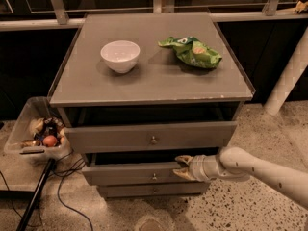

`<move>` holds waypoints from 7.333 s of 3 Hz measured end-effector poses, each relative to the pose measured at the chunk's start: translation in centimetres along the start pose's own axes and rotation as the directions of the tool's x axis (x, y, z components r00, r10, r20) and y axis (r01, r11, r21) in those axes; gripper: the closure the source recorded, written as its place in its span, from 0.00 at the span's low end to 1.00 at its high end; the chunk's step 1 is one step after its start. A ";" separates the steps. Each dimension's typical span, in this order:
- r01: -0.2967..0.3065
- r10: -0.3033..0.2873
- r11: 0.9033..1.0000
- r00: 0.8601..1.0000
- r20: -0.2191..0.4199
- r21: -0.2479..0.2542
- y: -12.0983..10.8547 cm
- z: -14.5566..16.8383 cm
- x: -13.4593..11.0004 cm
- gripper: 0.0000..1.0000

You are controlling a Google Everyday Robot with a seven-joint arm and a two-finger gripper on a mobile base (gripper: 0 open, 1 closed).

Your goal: Open middle drawer

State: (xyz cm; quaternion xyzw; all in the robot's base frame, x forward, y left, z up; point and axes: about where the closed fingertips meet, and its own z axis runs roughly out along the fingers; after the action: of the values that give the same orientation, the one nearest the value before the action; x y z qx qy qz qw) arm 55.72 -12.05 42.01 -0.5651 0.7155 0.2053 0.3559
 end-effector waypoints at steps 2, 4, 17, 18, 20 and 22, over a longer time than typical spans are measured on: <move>0.000 0.000 1.000 1.000 0.000 0.000 0.0 0.0 0.0 0.47; 0.000 0.000 1.000 1.000 0.000 0.000 0.0 0.0 0.0 0.89; 0.018 -0.020 0.999 0.999 0.045 0.026 8.9 -2.7 2.3 1.00; -0.004 0.002 0.999 0.999 0.045 0.042 11.1 -3.4 3.2 1.00; -0.004 0.002 0.999 0.999 0.045 0.042 11.0 -3.6 2.9 0.59; -0.004 0.002 0.999 0.999 0.046 0.042 11.0 -3.6 2.9 0.37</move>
Offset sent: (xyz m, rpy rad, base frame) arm 0.0000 0.0000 0.0000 0.0000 0.0000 0.0000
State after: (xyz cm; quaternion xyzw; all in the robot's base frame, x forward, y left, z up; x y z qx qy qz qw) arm 43.89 -13.41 41.03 -0.5517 0.7121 0.2035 0.3836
